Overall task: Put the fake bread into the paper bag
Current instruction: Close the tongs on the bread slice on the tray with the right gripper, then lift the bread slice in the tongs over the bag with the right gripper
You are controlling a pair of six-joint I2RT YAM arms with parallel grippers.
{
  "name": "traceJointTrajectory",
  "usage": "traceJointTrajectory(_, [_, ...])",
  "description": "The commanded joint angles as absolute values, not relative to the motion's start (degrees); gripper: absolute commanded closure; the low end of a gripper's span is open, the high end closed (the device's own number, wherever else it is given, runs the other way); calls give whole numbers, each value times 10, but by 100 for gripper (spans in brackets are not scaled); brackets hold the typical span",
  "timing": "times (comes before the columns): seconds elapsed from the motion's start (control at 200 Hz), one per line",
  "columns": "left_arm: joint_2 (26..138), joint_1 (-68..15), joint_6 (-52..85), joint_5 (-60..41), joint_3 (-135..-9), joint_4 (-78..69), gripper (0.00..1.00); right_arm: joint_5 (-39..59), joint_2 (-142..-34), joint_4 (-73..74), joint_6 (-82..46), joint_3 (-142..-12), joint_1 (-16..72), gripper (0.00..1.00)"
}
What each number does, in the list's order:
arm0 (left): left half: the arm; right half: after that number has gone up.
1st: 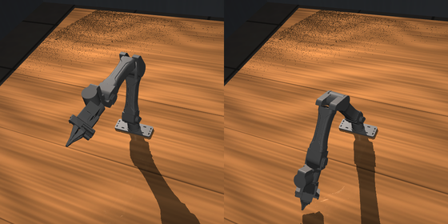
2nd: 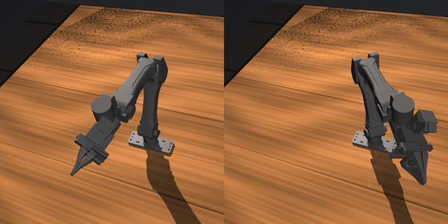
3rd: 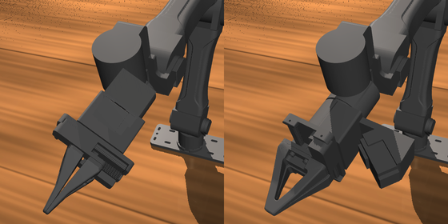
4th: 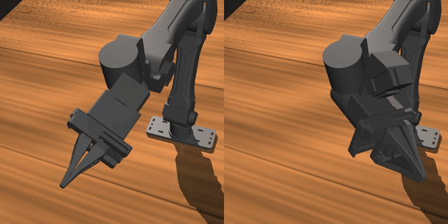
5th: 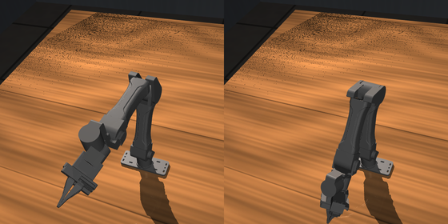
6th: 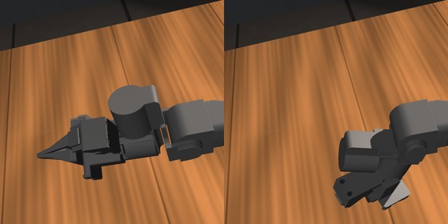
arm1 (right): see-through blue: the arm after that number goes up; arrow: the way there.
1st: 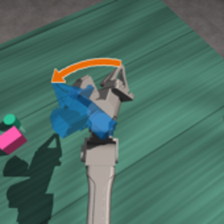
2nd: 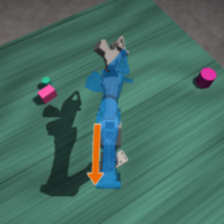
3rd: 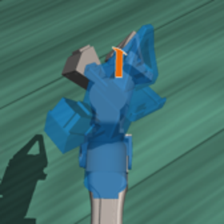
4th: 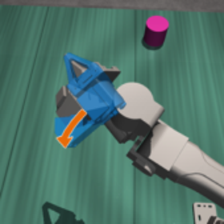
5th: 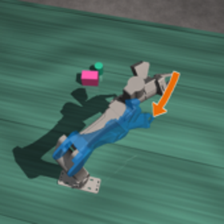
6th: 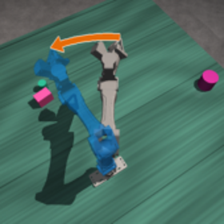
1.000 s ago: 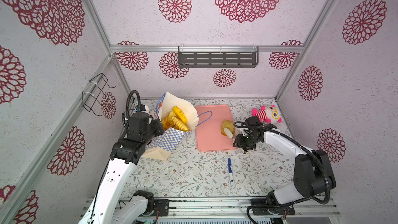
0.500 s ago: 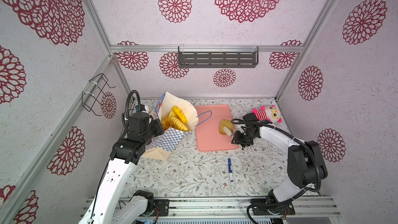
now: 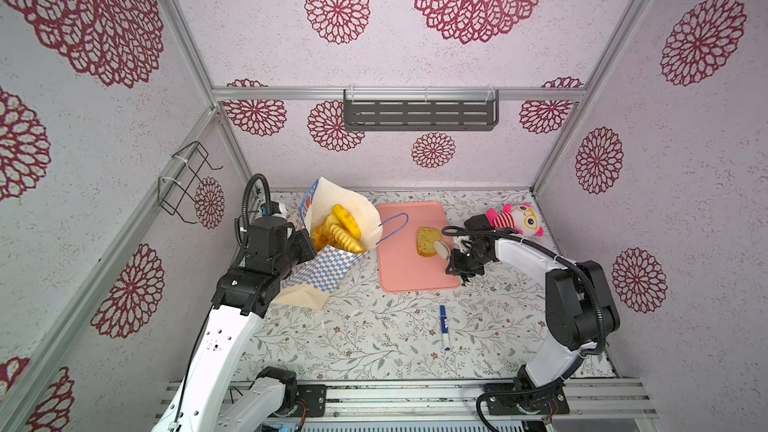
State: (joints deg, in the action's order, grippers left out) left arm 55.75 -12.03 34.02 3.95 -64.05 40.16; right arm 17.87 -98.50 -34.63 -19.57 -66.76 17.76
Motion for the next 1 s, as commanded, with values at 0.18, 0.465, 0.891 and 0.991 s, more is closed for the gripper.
traceJointTrajectory(0.18, [553,-113,332,51,-640,412,100,204,-885,-348,-206,-686,175,89])
traceJointTrajectory(0.465, [556,-112,336,49,-641,412,100,196,-810,-390,-212,-737,176,93])
traceJointTrajectory(0.891, [554,-112,339,49,-642,417,100,190,-795,-422,-234,-913,241,94])
traceJointTrajectory(0.991, [552,-112,340,51,-642,419,100,170,-819,-432,-234,-960,299,93])
